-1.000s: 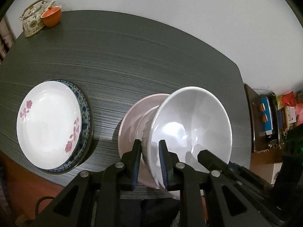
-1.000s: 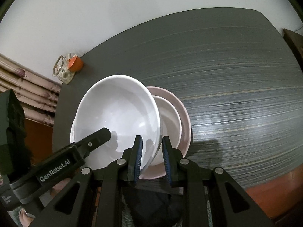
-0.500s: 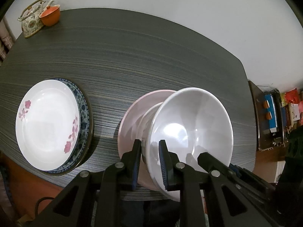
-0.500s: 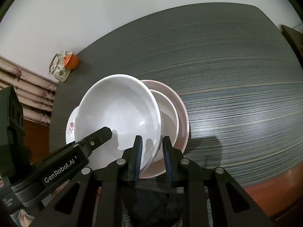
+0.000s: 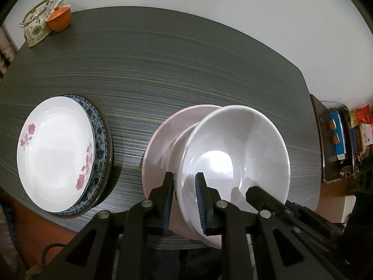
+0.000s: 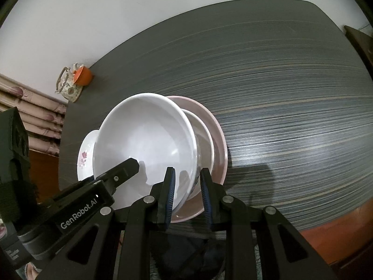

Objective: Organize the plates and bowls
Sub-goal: 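Lower the 'Dog' bowl into the ridged white bowl with both tools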

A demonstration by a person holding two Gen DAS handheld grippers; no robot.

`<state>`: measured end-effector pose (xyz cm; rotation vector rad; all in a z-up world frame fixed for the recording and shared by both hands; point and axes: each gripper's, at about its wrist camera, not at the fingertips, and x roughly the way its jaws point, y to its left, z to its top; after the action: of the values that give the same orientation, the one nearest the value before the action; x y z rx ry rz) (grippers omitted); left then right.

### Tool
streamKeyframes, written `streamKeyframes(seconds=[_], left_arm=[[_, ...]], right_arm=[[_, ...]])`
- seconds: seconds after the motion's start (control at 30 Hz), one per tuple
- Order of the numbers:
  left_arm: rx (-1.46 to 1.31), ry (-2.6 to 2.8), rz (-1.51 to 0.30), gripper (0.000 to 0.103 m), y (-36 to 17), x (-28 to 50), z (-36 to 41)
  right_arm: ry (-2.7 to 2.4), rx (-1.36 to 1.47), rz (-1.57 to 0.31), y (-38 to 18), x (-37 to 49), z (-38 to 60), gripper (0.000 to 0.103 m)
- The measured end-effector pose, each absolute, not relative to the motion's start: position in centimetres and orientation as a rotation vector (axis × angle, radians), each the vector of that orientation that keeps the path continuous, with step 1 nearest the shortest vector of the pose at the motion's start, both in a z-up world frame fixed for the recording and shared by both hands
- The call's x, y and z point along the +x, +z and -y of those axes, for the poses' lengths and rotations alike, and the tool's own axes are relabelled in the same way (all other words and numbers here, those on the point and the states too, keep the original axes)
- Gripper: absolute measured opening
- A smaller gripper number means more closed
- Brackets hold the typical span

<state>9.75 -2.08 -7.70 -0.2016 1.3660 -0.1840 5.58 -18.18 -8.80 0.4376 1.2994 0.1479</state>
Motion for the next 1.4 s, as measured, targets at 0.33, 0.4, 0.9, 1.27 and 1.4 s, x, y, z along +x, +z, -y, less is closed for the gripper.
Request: streamKeyframes(seconds=[0.33, 0.4, 0.9, 1.27, 1.4], left_arm=[[-0.203, -0.179, -1.376, 0.019, -8.2, 10.0, 2.2], [-0.206, -0.179, -1.378, 0.019, -8.3, 10.1, 2.1], [-0.21, -0.162, -1.385, 0.019, -8.0, 10.1, 2.3], [-0.211, -0.178, -1.358, 0.02, -7.3, 10.0, 1.5], [-0.207, -0.177, -1.348, 0.02, -7.0, 9.8, 1.2]], right_arm=[[0.152, 0.444, -1.313, -9.3, 5.9, 18.2, 0.023], [0.151, 0.444, -1.314, -9.3, 5.9, 18.2, 0.023], [0.149, 0.43, -1.308, -9.5, 6.1, 17.9, 0.031], [0.162, 0.442, -1.304, -9.5, 5.8, 18.4, 0.031], [0.171, 0.443, -1.296, -9.1, 5.3, 18.8, 0.031]])
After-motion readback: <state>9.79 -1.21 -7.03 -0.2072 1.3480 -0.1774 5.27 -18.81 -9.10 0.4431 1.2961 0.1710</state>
